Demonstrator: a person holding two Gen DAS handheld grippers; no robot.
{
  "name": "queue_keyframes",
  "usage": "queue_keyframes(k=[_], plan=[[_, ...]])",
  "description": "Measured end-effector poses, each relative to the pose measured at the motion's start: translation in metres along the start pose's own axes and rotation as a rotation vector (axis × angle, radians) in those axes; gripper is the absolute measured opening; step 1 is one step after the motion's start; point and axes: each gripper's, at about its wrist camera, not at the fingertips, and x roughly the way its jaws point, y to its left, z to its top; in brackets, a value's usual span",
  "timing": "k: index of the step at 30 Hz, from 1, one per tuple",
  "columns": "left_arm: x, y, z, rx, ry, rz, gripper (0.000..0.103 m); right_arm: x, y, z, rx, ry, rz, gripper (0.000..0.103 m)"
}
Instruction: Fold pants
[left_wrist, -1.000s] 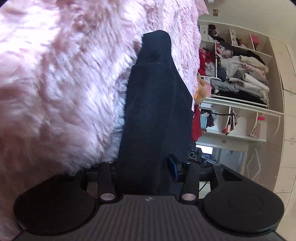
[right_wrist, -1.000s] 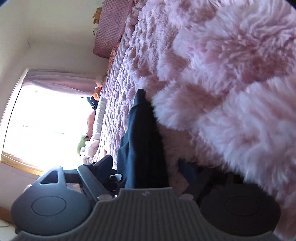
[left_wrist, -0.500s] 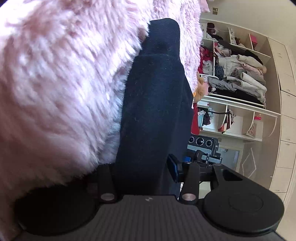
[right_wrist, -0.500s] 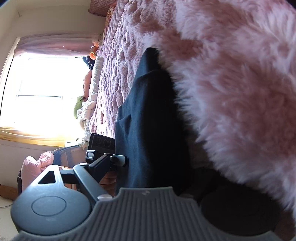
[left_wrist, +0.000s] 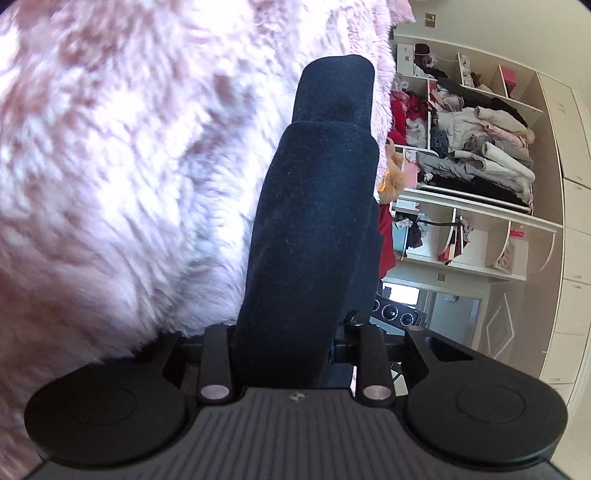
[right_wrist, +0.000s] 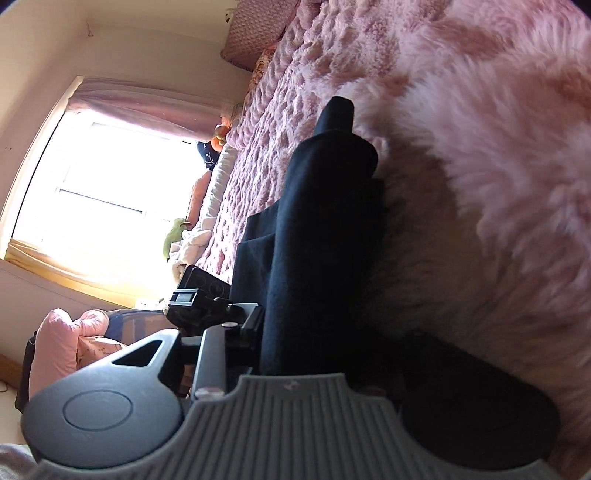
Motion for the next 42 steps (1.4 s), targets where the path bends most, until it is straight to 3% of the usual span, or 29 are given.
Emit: queue_keyframes(k=[5,11,15,20,25,30,37,42], plan=[[-0.025,-0.022,-0.004,0.044,-0.025,0.036,0.033,0.015,0.031,-0.009,-0.042,-0.019,0.002,0.03],[-0.08,-0.031,-0.005,0.035,-0.121,0.02,0.033,0.045,0.074,-0.012,-0.123,-0.023,0.032,0.03],[-0.122,-0.042,-0.011,0.042,-0.203,0.066,0.033,0.078,0.097,-0.009,-0.131,-0.025,0.08,0.03],[-0.183,-0.055,-0.016,0.06,-0.299,0.079,0.033,0.137,0.112,0.0,-0.115,-0.012,0.181,0.03],[-0.245,-0.066,-0.016,0.035,-0.402,0.225,0.034,0.218,0.134,0.006,-0.113,0.03,0.234,0.03],[-0.309,-0.065,-0.008,0.003,-0.478,0.279,0.035,0.297,0.15,0.006,-0.074,0.076,0.276,0.034],[-0.384,-0.034,0.009,-0.035,-0.517,0.335,0.037,0.397,0.163,-0.002,0.001,0.135,0.309,0.034],[-0.443,0.019,0.025,-0.113,-0.53,0.273,0.042,0.462,0.158,-0.019,0.056,0.189,0.292,0.036]])
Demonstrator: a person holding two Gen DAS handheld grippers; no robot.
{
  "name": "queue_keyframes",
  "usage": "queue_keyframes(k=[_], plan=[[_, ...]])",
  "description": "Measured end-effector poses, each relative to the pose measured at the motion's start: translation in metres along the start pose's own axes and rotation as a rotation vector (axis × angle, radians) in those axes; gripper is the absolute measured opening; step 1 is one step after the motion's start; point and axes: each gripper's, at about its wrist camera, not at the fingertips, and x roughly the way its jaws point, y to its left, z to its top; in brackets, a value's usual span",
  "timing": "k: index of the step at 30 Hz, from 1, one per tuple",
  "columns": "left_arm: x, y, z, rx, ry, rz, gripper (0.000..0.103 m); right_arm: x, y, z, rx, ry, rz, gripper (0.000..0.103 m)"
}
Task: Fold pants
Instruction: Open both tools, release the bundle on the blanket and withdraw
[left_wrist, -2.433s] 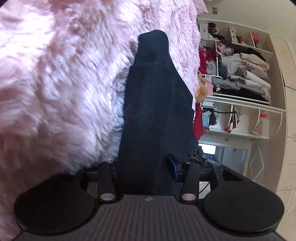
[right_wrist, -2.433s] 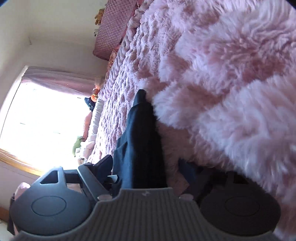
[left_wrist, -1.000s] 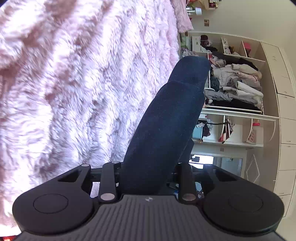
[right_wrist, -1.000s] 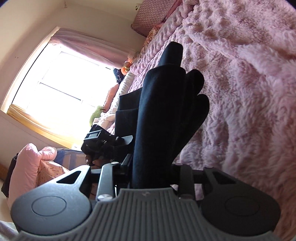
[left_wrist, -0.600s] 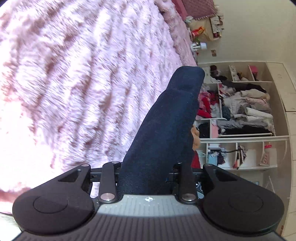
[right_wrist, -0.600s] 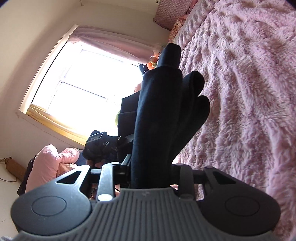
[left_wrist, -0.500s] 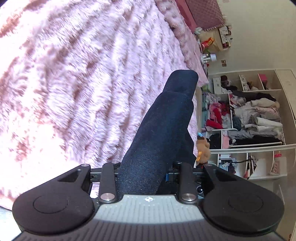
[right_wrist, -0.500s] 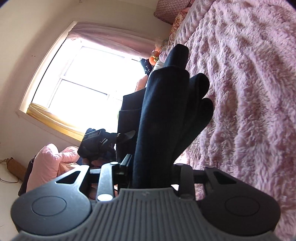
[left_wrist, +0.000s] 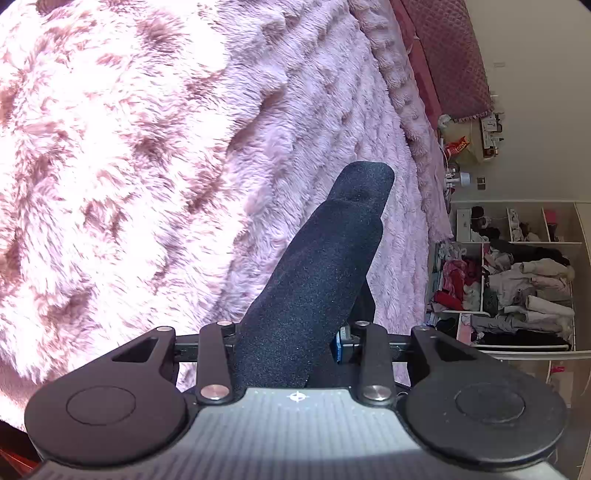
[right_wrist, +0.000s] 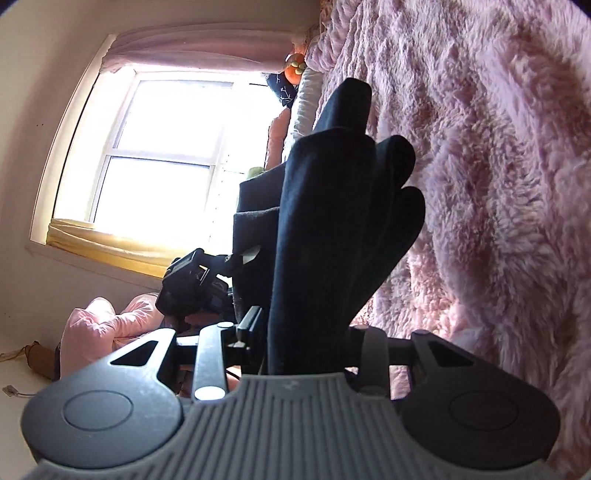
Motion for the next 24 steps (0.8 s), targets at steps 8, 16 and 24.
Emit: queue_keyframes(k=[8,16,24], plan=[[0.034,0.076,0.03,-0.023,0.004,0.056,0.049,0.031,-0.072,0.0,0.164,0.009,0.024,0.048],[-0.007,0.134,0.023,-0.167,-0.357,-0.244,0.063,0.029,-0.069,0.005,0.114,0.079,0.015,0.056],[-0.084,0.067,-0.057,0.046,-0.778,0.151,0.068,-0.033,-0.02,-0.021,-0.151,-0.002,-0.329,0.056]])
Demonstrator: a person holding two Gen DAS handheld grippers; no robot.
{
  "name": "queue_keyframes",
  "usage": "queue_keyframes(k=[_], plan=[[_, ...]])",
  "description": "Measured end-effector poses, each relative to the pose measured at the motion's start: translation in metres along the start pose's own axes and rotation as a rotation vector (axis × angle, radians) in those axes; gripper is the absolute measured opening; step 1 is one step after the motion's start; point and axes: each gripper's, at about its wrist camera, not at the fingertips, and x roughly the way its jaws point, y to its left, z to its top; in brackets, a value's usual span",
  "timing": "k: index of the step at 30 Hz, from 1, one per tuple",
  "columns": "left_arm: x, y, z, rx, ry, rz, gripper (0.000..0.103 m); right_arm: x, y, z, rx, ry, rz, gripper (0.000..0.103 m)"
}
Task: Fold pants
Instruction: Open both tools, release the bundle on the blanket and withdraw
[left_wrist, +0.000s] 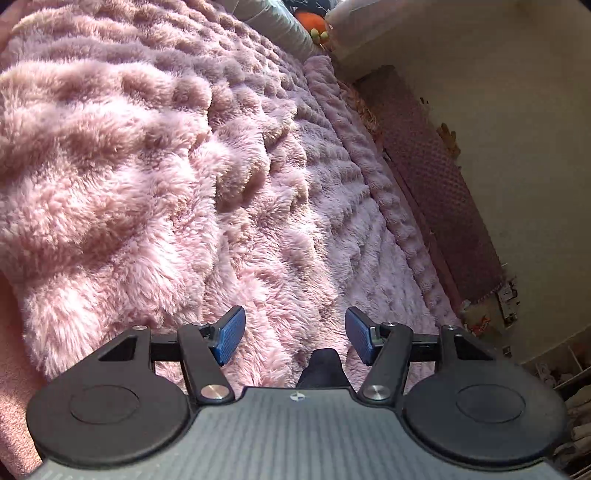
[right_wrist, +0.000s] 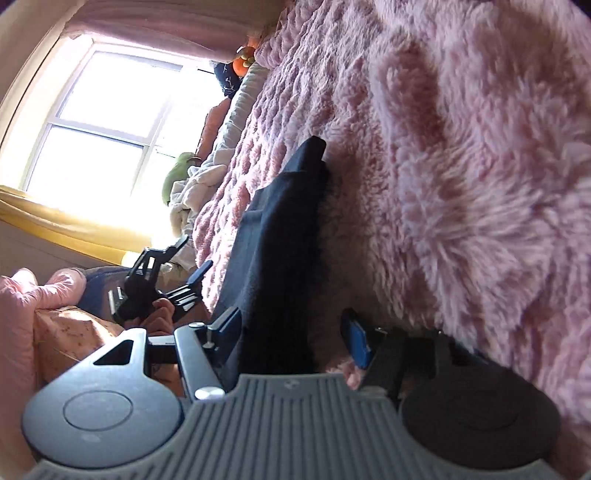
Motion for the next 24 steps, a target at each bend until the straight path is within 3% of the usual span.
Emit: queue_keyframes(k=[4,7,9,13,16,18,24], plan=[[-0.061,-0.047,-0.041,0.156,-0.119,0.184,0.066,-0.013,0.043,-0.029,-0.196,-0.009,-0.299,0.056],[-0.089,-0.087,-0.078,0.26,-0.151,0.345,0.065,-0.022,0.071,-0.05,-0.298,-0.041,-0.404,0.057],[-0.099,-0.109,-0.101,0.319,-0.114,0.446,0.065,-0.028,0.092,-0.062,-0.366,-0.06,-0.446,0.057],[-0.113,-0.135,-0.145,0.334,-0.05,0.487,0.065,-0.038,0.139,-0.079,-0.509,-0.054,-0.508,0.058],[-0.12,-0.163,-0.187,0.453,-0.02,0.553,0.065,-0.055,0.167,-0.093,-0.582,-0.045,-0.508,0.062],[-0.124,-0.175,-0.214,0.495,-0.005,0.57,0.065,-0.06,0.18,-0.099,-0.577,0.023,-0.472,0.067],[-0.133,-0.19,-0.275,0.481,0.015,0.595,0.064,-0.079,0.195,-0.119,-0.634,0.082,-0.462,0.067]])
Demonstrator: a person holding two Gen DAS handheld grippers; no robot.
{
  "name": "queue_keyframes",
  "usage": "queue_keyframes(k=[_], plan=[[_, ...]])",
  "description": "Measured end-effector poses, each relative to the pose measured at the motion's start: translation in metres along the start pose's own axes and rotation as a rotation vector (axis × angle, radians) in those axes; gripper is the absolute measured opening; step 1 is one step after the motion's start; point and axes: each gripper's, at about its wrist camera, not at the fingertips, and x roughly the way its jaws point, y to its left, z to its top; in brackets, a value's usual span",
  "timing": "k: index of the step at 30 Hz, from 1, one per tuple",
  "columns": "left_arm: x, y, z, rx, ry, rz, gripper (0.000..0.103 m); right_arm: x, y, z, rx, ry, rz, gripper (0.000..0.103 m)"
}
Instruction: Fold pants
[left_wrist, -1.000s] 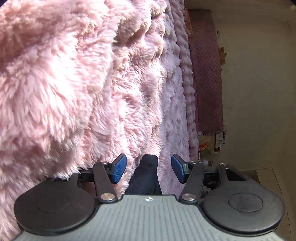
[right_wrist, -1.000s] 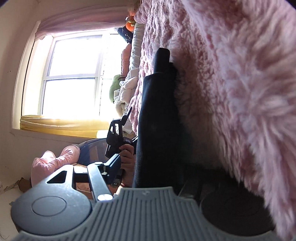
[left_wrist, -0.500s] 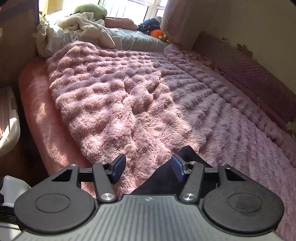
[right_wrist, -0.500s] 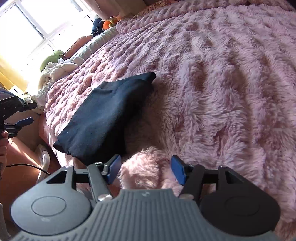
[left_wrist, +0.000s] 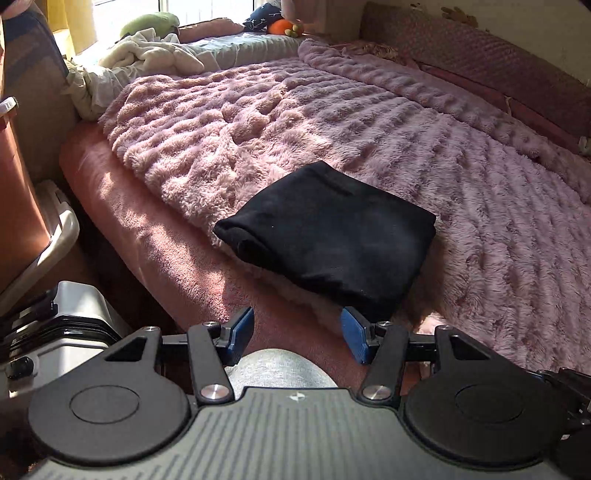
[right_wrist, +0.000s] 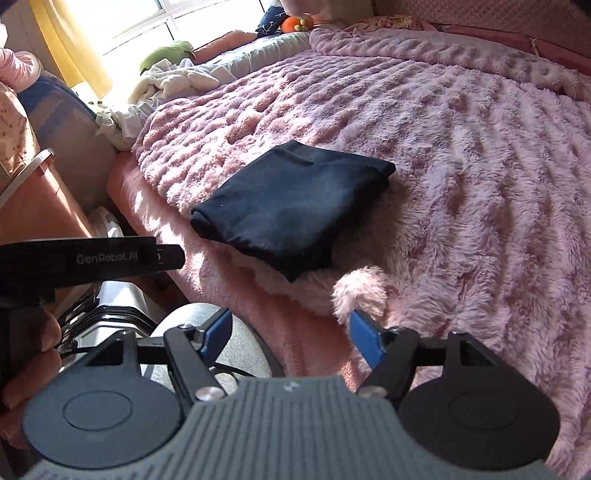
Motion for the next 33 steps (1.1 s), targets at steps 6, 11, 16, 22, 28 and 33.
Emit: queue_keyframes(k=[6,11,16,22,28,33], plan=[[-0.004,-0.012,-0.023,-0.056,0.067,-0.014,0.06,-0.001,-0.009,-0.009,0.021,0.001,-0.004,0.067],[-0.005,-0.019,-0.027,-0.035,0.069,0.017,0.06,0.0,-0.013,-0.012,-0.001,0.021,-0.031,0.067],[-0.006,-0.023,-0.027,-0.027,0.062,0.029,0.06,-0.002,-0.018,-0.012,0.002,0.021,-0.035,0.067],[-0.004,-0.027,-0.025,-0.037,0.069,0.014,0.062,-0.006,-0.022,-0.013,-0.007,0.004,-0.055,0.066],[-0.002,-0.028,-0.027,-0.057,0.056,0.021,0.064,-0.009,-0.026,-0.014,0.004,-0.01,-0.06,0.066],[-0.002,-0.03,-0.026,-0.044,0.045,0.035,0.065,-0.009,-0.026,-0.013,0.005,-0.013,-0.061,0.066]])
